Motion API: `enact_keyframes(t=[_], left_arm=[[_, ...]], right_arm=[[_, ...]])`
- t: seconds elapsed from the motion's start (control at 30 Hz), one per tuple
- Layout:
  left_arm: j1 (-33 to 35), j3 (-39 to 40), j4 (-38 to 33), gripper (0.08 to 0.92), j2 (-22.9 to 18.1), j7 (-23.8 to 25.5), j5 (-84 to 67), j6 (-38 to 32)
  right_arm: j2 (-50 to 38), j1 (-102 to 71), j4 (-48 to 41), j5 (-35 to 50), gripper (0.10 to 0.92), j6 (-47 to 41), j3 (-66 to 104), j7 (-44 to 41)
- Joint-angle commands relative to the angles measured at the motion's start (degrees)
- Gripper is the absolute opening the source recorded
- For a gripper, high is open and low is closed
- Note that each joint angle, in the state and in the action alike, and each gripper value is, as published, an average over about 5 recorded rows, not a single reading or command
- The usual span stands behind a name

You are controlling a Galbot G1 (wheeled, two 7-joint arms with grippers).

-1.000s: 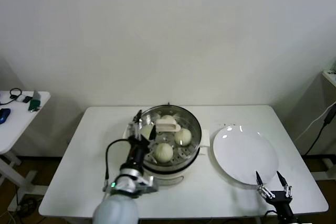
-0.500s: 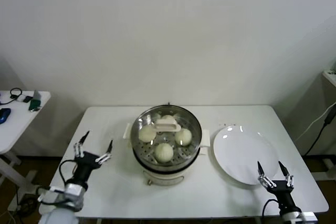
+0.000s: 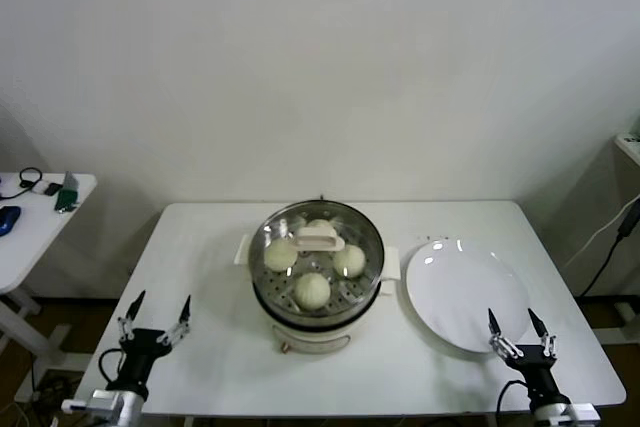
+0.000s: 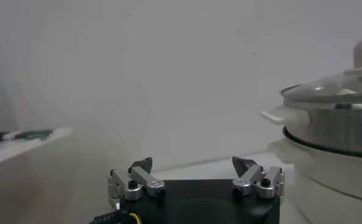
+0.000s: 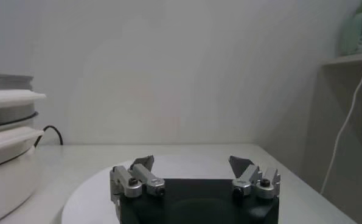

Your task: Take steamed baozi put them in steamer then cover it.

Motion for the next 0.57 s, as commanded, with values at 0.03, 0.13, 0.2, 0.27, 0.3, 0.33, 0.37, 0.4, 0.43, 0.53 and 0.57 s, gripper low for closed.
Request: enact_keyframes(t=[0.03, 0.13, 0.2, 0.27, 0.3, 0.33, 0.37, 0.4, 0.43, 0.53, 0.57], left_arm=[[1.9, 0.0, 2.6, 0.823, -0.8, 0.3, -5.0, -3.8], [2.0, 0.2, 2.2, 0.823, -0.8, 0.3, -4.9, -3.7], [2.0, 0.3, 2.0, 0.823, -0.8, 0.3, -4.9, -3.5], [2.0, 0.4, 1.8, 0.823, -0.9, 0.2, -4.8, -3.4], [2.0, 0.4, 1.7, 0.823, -0.9, 0.2, -4.8, -3.4], [2.0, 0.4, 1.7, 0.823, -1.0, 0.2, -4.8, -3.4], [2.0, 0.5, 1.6, 0.823, -0.9, 0.2, -4.8, -3.4], [2.0, 0.5, 1.5, 0.823, -0.9, 0.2, -4.8, -3.4], [2.0, 0.6, 1.4, 0.823, -0.9, 0.2, -4.8, -3.4], [1.9, 0.6, 1.2, 0.823, -0.8, 0.2, -4.8, -3.2], [1.9, 0.6, 1.2, 0.823, -0.8, 0.2, -4.8, -3.2]], right_arm=[[0.1, 0.1, 0.0, -0.1, 0.823, 0.1, -0.1, 0.0], [0.2, 0.1, 0.1, -0.1, 0.823, 0.1, -0.1, 0.0], [0.2, 0.1, 0.1, -0.1, 0.823, 0.0, -0.1, 0.0], [0.2, 0.1, 0.1, -0.1, 0.823, 0.0, -0.1, 0.0], [0.2, 0.1, 0.2, -0.1, 0.823, 0.0, -0.1, 0.0], [0.2, 0.0, 0.2, -0.1, 0.823, 0.0, -0.1, 0.0], [0.2, 0.0, 0.3, -0.1, 0.823, -0.1, -0.1, -0.1], [0.2, 0.0, 0.3, -0.1, 0.823, -0.1, -0.1, -0.1], [0.2, 0.0, 0.4, -0.1, 0.823, -0.1, -0.1, -0.1], [0.2, 0.0, 0.5, -0.1, 0.823, -0.1, 0.0, -0.1], [0.2, 0.0, 0.5, -0.1, 0.823, -0.1, 0.0, -0.1]])
